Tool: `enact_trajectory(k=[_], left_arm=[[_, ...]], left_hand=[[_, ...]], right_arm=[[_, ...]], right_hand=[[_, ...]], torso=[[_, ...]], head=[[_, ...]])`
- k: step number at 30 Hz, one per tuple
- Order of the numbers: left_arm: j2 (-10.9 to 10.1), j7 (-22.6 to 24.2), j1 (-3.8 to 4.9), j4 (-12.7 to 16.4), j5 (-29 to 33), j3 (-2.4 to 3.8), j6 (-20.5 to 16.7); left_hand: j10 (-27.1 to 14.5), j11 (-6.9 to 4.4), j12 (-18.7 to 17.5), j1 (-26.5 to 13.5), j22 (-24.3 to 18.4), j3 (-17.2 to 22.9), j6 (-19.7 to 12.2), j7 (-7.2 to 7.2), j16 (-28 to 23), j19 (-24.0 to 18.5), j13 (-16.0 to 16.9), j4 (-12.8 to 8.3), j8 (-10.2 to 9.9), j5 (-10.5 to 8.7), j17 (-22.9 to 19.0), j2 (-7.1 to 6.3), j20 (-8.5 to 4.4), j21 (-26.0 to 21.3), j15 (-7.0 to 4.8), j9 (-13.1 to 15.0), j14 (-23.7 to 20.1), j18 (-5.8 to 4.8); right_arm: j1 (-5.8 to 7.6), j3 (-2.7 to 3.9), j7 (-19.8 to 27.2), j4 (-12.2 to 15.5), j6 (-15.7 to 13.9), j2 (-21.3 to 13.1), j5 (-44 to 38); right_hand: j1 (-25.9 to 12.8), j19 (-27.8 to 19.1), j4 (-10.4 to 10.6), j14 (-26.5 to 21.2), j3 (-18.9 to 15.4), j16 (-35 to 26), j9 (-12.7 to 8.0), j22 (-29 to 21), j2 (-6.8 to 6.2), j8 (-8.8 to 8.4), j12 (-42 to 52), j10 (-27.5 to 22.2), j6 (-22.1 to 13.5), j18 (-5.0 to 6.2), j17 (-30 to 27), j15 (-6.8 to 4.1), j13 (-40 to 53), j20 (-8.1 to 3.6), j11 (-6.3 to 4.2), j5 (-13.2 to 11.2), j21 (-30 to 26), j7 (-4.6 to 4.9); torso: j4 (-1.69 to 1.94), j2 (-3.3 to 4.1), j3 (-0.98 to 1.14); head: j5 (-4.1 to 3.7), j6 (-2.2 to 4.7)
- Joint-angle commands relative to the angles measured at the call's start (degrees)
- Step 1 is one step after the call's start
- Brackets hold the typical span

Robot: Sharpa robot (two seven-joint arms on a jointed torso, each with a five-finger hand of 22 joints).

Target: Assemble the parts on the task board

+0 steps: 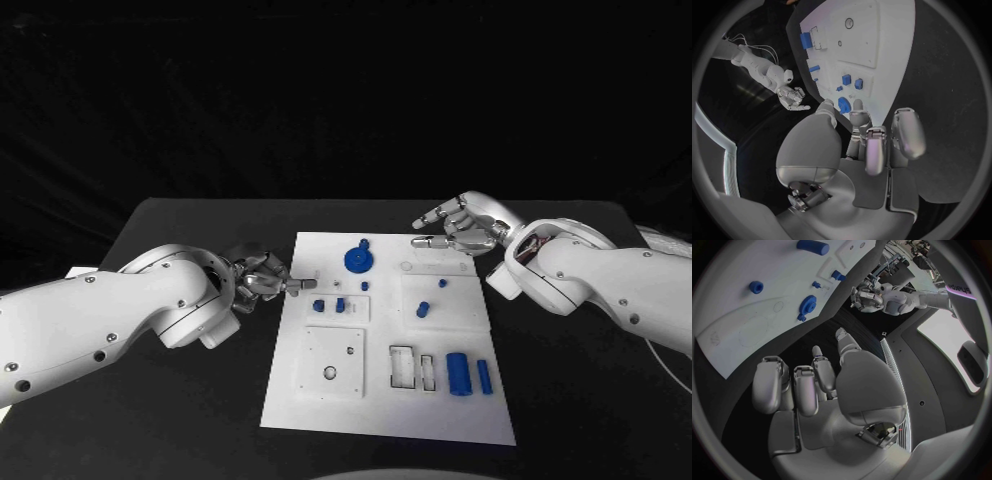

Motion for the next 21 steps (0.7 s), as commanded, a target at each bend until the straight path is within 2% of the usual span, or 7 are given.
enact_trajectory(k=[1,10,21], left_arm=[[0.42,-3.65,-0.09,-0.56,-0.44,-0.02,3.31],[2.4,-5.45,-0.88,-2.71,-1.03,-0.07,2.87],[4.16,-5.41,-1.31,-3.81,-1.08,-0.07,2.55]], left_hand=[[0.5,-0.04,0.77,-0.2,0.63,-0.33,0.59,-0.1,0.17,3.01,0.76,-0.01,0.46,-0.11,15.06,0.39,-0.45,0.73,-0.5,-0.1,5.95,-0.58],[0.85,-0.17,1.63,0.52,1.5,-0.22,0.76,-0.24,0.17,3.08,1.45,-0.12,0.8,0.35,15.06,1.27,-0.56,1.69,-0.61,-0.31,5.95,-0.74],[0.7,-0.14,1.86,2.28,1.9,0.05,0.53,-0.2,0.17,3.0,1.49,-0.27,0.94,0.67,15.06,1.31,-0.57,2.03,-0.58,-0.59,5.95,-0.78]], right_arm=[[-0.05,0.0,0.45,0.0,0.34,0.1,-0.04],[-0.07,0.0,0.5,0.0,0.35,0.24,-0.04],[-0.08,0.0,0.55,0.02,0.38,0.36,-0.04]], right_hand=[[0.0,-0.18,-0.08,3.88,-0.28,-0.37,0.09,-0.02,0.42,0.17,-0.08,-0.42,-0.06,0.39,6.17,0.24,4.2,0.03,0.0,0.39,-0.21,-0.27],[0.03,-0.18,-0.09,3.87,-0.29,-0.39,0.09,-0.05,0.44,0.17,-0.08,-0.43,-0.07,0.39,6.15,0.24,4.19,0.03,-0.01,0.41,-0.23,-0.27],[0.03,-0.18,-0.09,3.87,-0.29,-0.39,0.09,-0.05,0.44,0.17,-0.08,-0.43,-0.07,0.39,6.15,0.24,4.19,0.03,-0.01,0.41,-0.23,-0.27]], torso=[[-0.02,0.07,0.01],[-0.04,0.09,-0.01],[-0.05,0.16,-0.01]], head=[[0.06,-0.09],[0.26,-0.15],[0.27,-0.19]])
